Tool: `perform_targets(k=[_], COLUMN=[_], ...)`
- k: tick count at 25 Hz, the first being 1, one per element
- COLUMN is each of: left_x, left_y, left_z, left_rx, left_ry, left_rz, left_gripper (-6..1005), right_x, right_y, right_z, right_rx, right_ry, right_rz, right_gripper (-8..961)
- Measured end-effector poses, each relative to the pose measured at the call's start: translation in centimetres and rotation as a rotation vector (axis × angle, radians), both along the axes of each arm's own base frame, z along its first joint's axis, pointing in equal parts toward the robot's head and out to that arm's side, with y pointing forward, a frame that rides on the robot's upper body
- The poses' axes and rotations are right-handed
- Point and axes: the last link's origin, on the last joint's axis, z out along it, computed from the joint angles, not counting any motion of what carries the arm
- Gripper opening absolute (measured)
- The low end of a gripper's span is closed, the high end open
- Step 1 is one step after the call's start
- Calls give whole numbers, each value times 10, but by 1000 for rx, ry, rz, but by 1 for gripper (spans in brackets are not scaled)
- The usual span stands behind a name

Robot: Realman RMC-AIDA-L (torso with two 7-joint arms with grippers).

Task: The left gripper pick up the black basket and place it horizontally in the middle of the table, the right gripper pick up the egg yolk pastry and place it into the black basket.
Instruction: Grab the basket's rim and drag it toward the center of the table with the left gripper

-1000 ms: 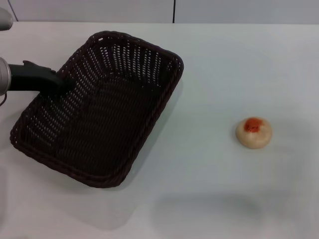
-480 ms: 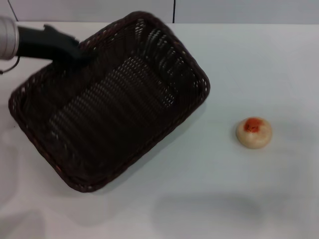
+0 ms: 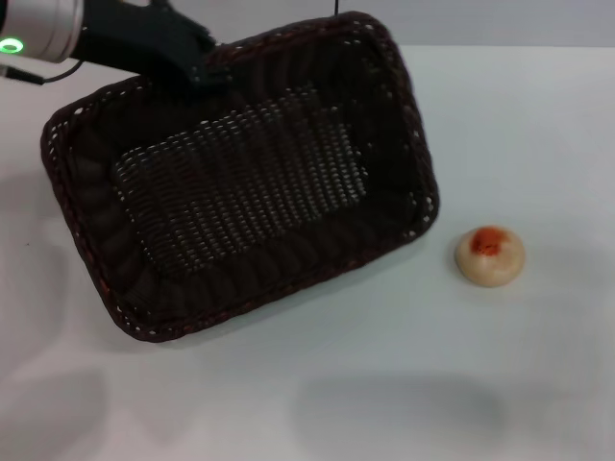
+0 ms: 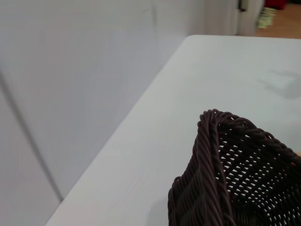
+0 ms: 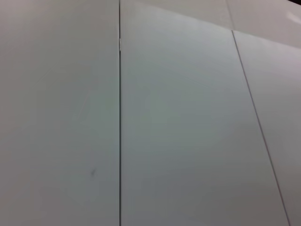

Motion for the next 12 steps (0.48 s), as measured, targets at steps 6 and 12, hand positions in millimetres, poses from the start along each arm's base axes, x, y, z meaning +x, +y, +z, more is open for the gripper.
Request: perform_targets(k=[6, 12], left_x=[24, 43], left_y=[-3, -9], left_z=[-5, -10], left_rx=[-80, -165], left_ry=[12, 38], left_rz=[-96, -183], left_gripper=[202, 212], right_x=[1, 1], right_y=[-3, -5], right_z=[0, 0], right_rx=[7, 9], right_ry=[5, 9], right_rz=[-5, -8], right_gripper=[503, 503])
